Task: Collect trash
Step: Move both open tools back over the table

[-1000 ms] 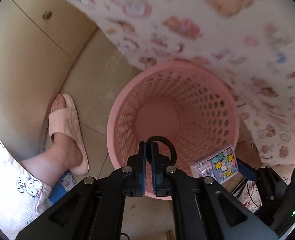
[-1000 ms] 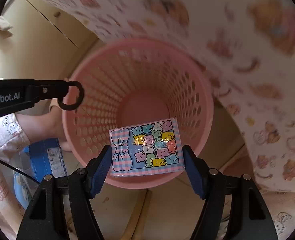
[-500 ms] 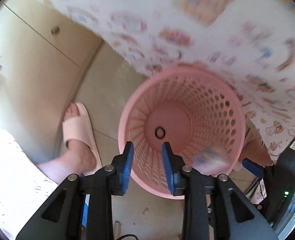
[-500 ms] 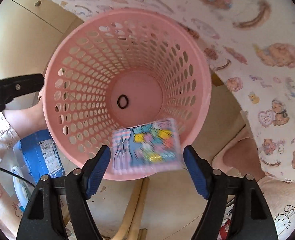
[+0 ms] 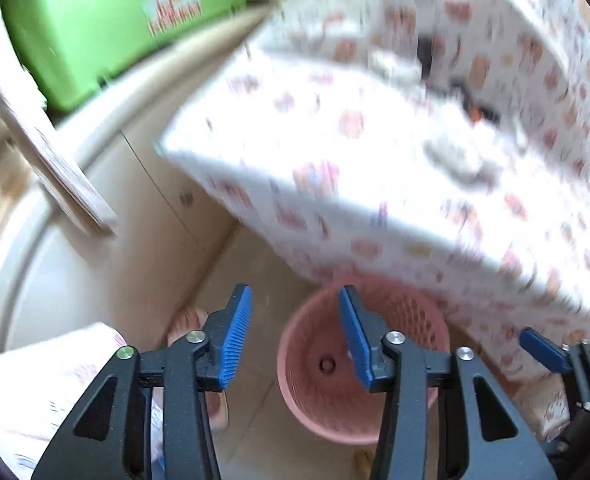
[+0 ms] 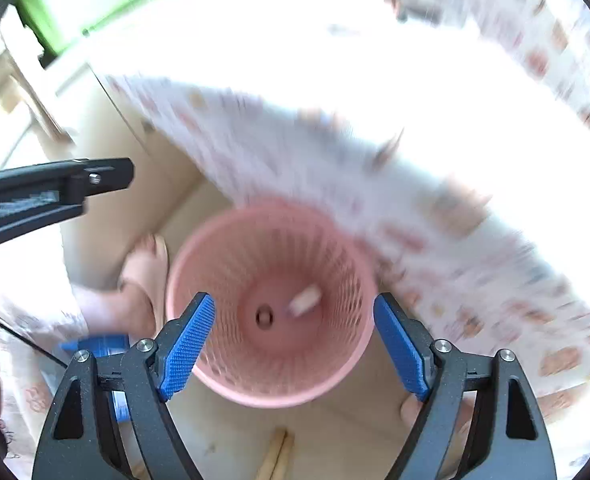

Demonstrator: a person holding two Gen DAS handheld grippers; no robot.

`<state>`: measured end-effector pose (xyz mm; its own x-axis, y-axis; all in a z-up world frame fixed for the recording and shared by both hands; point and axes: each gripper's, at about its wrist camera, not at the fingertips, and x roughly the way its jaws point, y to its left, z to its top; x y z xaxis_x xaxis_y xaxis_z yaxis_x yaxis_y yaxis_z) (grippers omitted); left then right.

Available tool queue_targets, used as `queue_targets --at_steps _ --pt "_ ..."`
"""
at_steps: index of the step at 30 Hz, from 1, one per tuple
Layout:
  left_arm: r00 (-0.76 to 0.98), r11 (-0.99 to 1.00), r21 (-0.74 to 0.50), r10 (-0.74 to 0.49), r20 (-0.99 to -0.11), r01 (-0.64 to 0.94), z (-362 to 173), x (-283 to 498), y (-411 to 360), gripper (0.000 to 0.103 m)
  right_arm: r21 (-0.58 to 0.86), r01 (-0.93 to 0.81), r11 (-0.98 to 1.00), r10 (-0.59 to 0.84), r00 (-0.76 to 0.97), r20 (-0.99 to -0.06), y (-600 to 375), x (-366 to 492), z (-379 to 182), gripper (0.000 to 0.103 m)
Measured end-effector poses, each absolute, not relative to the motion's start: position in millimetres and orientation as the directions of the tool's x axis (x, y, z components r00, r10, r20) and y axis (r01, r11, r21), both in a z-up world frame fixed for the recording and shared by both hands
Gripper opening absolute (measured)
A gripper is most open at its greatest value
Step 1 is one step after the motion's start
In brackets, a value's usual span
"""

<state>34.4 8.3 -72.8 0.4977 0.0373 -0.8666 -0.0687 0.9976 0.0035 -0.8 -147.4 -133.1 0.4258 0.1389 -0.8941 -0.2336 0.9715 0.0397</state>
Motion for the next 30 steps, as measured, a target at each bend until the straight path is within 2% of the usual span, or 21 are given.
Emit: queue_targets --at_steps 5,12,14,19,23,30 --pt "0.608 0.995 0.01 0.069 -0.791 -0.101 -27 36 15 0.065 0.044 -0.239 0.97 0.181 0.587 -0.789 -162 -13 -74 0.084" --pt "0.722 0.998 0.024 0.064 -0.689 -0.066 40 57 8 0.084 -0.01 -0.195 0.981 0.135 0.714 -0.687 -189 14 -6 0.086" --pt "0.738 0.998 0.018 0.053 -0.673 -0.056 53 68 5 0.093 -0.034 -0.18 0.983 0.113 0.743 -0.66 -202 24 13 0.086" --pt "0.773 0.999 -0.01 0.033 -0.633 -0.051 72 88 -6 0.101 -0.043 -0.147 0.988 0.095 0.807 -0.583 -232 46 53 0.087" --pt "0.798 0.998 -0.038 0.02 -0.603 -0.053 73 97 -13 0.101 -0.031 -0.13 0.991 0.094 0.843 -0.529 -249 60 75 0.089" --pt "0.77 0.998 -0.035 0.016 -0.637 -0.05 42 109 -17 0.101 0.039 -0.081 0.996 0.09 0.86 -0.502 -273 85 74 0.089"
